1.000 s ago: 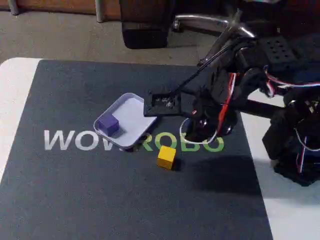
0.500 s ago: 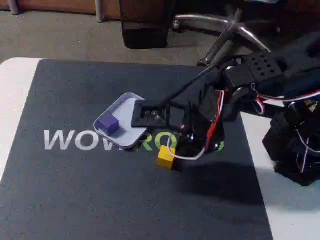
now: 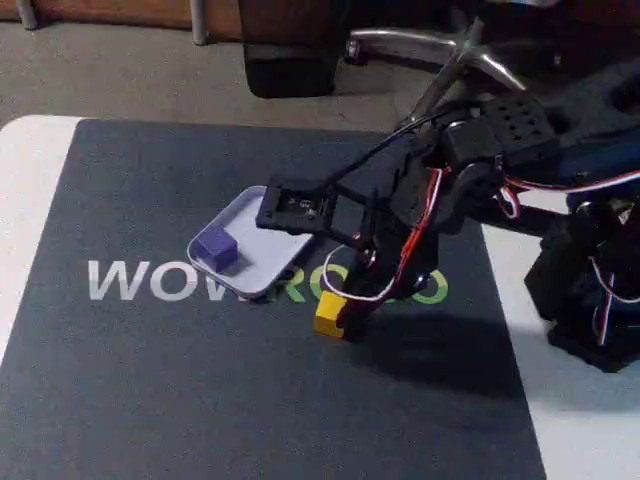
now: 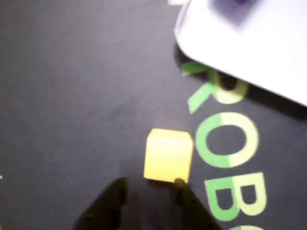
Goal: Move blocks one by one until all three blocks are in the tray.
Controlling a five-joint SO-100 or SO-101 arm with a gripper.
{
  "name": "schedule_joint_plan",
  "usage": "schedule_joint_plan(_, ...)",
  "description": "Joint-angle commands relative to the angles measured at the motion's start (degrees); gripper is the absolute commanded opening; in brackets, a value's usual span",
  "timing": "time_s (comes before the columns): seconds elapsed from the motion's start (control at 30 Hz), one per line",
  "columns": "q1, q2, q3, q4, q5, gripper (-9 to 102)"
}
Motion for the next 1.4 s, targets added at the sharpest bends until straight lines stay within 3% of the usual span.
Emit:
schedule_joint_plan(0.0, 1.8, 1.1, -1.2, -0.6, 0.0, 12)
schedule_joint_plan(1.03, 2.9, -6.3, 2.3, -7.1, -3.3, 14)
schedule_joint_plan(1.37, 4.1, -5.5, 1.2, -8.0, -1.8, -6)
